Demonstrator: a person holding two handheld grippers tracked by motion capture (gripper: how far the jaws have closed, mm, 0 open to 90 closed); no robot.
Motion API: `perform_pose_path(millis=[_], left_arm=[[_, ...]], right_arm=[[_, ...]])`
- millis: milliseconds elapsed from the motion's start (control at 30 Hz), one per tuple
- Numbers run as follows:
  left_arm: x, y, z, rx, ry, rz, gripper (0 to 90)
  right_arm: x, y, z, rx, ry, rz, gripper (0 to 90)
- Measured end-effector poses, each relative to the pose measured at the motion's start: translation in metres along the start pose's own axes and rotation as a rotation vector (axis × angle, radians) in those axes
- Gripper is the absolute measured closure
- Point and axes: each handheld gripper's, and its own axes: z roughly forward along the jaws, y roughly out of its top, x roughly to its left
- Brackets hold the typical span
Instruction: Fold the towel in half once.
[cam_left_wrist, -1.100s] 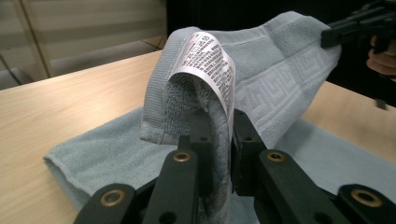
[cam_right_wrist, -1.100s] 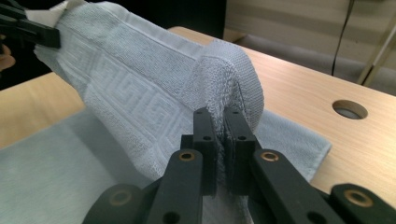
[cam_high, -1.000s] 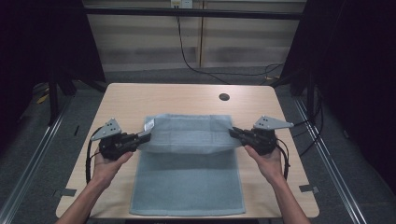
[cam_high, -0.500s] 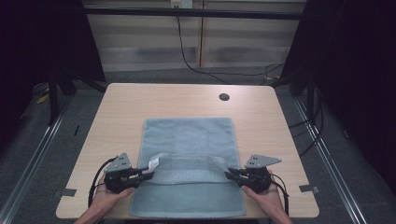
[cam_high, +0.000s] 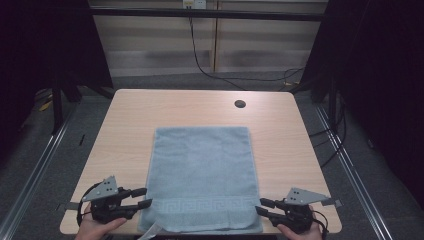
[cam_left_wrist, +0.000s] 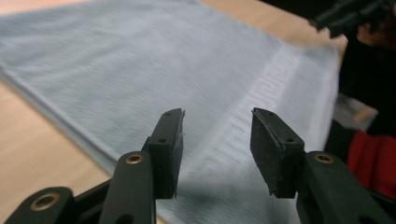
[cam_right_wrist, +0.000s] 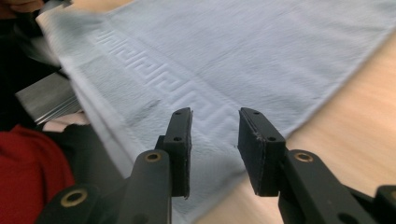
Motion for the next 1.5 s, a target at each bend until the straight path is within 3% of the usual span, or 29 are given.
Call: perform_pose_path(millis=[100, 133, 233, 433, 667, 800, 1033, 1100, 1200, 1333, 1500], left_arm=[[0.008, 0.002, 0.007, 0.011, 0.031, -0.017, 54.5], [0.017, 0.005, 0.017, 0.037, 0.054, -0.027, 54.8], [0.025, 0.009, 0.026, 0.059, 0.076, -0.036, 56.3], [0.051, 0.025, 0.054, 0.099, 0.130, -0.072, 54.3], [0.072, 0.041, 0.082, 0.125, 0.119, -0.095, 50.4], [0.081, 0.049, 0.099, 0.141, 0.138, -0.092, 47.9], [0.090, 0.047, 0.119, 0.180, 0.171, -0.079, 47.0], [0.090, 0.044, 0.122, 0.202, 0.175, -0.058, 46.9], [0.089, 0.040, 0.121, 0.192, 0.153, -0.052, 46.7], [0.084, 0.036, 0.121, 0.177, 0.135, -0.031, 46.9], [0.075, 0.034, 0.122, 0.180, 0.092, -0.039, 46.8]], right_arm=[[-0.005, 0.002, -0.001, -0.024, -0.013, 0.012, 65.0], [-0.010, 0.007, 0.005, -0.014, -0.016, 0.007, 64.5], [-0.016, 0.013, 0.016, 0.001, -0.015, -0.001, 64.4], [-0.044, 0.044, 0.059, 0.035, -0.013, -0.012, 59.9], [-0.066, 0.068, 0.098, 0.070, -0.004, 0.012, 53.4], [-0.077, 0.081, 0.118, 0.099, 0.010, 0.023, 50.7], [-0.088, 0.093, 0.147, 0.120, -0.022, 0.030, 48.8], [-0.088, 0.092, 0.150, 0.133, -0.026, 0.025, 48.5], [-0.087, 0.082, 0.154, 0.166, -0.031, 0.030, 46.8], [-0.083, 0.077, 0.146, 0.182, -0.023, 0.025, 46.8], [-0.079, 0.069, 0.133, 0.188, -0.024, 0.023, 46.8]])
